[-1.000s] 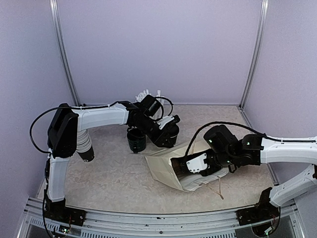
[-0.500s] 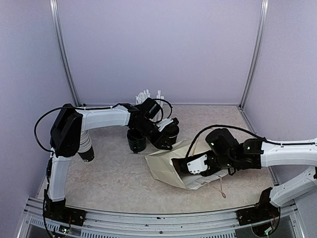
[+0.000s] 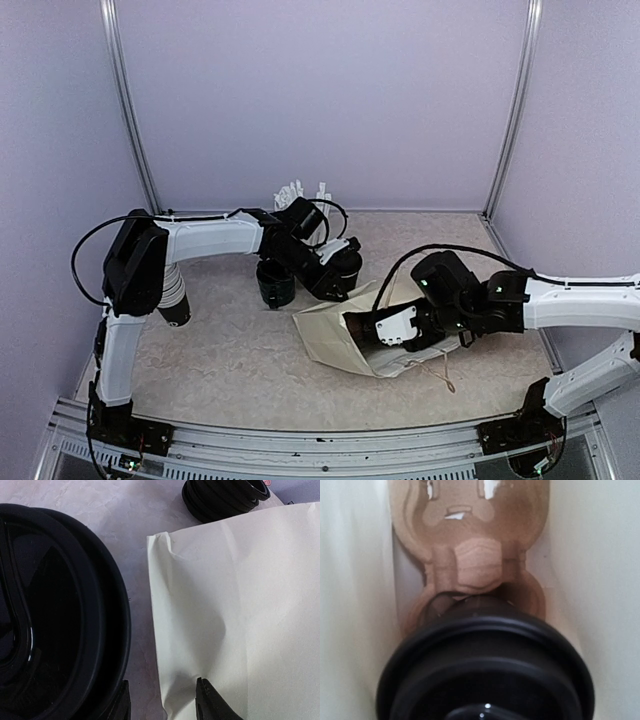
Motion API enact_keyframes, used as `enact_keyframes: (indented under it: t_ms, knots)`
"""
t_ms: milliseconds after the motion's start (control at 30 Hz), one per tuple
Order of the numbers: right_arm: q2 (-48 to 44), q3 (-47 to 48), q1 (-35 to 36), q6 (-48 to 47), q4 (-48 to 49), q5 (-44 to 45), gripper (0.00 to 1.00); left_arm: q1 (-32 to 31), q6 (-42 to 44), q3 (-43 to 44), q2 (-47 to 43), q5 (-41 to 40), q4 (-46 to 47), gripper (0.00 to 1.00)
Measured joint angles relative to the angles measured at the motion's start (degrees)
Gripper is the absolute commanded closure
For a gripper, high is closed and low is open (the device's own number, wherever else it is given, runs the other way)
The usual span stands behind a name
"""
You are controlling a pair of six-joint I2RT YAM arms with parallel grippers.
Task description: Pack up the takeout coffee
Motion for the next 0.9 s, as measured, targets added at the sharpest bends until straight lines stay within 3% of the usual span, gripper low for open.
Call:
enact_keyframes:
  t_ms: [633,900]
  knots:
    - [8.7,17.38,-0.28,5.05,-23.37,-7.43,0.46,-1.97,-0.85,1.92,1.99,11.91,-0.5,0.57]
    - [13.68,24.57,-0.76,6.8,-32.37,-11.69,0.46,-1.95,-1.7,3.1,2.01,12.87,-0.92,0.57]
